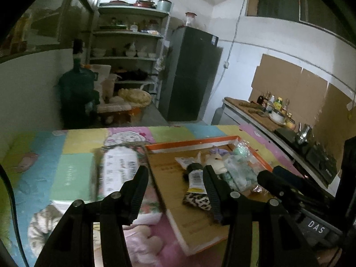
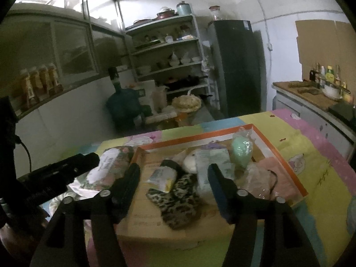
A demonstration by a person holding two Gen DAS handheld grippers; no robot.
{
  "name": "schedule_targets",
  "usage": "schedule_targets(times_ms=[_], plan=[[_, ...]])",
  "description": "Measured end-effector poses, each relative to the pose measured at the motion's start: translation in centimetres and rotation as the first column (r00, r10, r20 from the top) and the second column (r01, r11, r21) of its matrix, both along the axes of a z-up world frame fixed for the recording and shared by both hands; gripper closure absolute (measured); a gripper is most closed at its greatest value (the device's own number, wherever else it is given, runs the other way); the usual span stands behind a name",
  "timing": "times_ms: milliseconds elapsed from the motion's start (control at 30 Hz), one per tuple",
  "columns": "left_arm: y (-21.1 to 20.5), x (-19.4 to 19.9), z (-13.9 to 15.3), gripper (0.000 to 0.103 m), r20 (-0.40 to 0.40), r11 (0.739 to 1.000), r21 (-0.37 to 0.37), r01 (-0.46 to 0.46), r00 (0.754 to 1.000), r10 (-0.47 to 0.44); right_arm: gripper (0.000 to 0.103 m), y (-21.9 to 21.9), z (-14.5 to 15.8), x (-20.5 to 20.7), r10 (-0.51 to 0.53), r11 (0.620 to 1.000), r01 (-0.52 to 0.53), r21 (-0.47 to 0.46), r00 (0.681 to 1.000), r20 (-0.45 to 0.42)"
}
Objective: Organize soft objects
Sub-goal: 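Lower both items into the tray and open both tools, then move both tools back over the floral scrunchie and plush bear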
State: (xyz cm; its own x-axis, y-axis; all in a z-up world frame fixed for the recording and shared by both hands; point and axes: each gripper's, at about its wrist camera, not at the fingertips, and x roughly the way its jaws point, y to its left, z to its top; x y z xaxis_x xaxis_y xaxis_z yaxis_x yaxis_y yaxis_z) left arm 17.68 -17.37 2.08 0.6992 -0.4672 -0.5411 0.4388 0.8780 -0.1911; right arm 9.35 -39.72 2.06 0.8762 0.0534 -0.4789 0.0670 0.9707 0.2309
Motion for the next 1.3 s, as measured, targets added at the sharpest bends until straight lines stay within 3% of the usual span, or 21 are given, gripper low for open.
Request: schedule_targets(times_ms=[333,767,1000,1300], plan=[[5.8,-2.0,1.1,0.052,0.030,0.996,-0.026,-0.083,0.996,0.084,0.034,4.1,1.0,-1.6,0.065,0.998,-0.064,-0.022,0.998,0.022],[13.8,-3.8,0.4,0.052,0.021,0.979,-0.048,-0.196,0.980,0.197,0.034,11.3,0.3,-2.0,0.224,0.972,-0.223,-0.074,0.974,0.004],[17.6,-4.3,-0.7,0.052,0.009,0.970,-0.027,-0.241,0.970,0.242,0.034,15.2,-1.9,-1.1,0.331,0.921,-0.340,-0.190,0.941,-0.076],[20.5,-3.8,-3.4,0.052,-0.048,0.972,0.012,-0.235,0.971,0.235,0.034,18.3,-4.9,0.1,0.402,0.820,-0.439,-0.367,0.898,-0.177]])
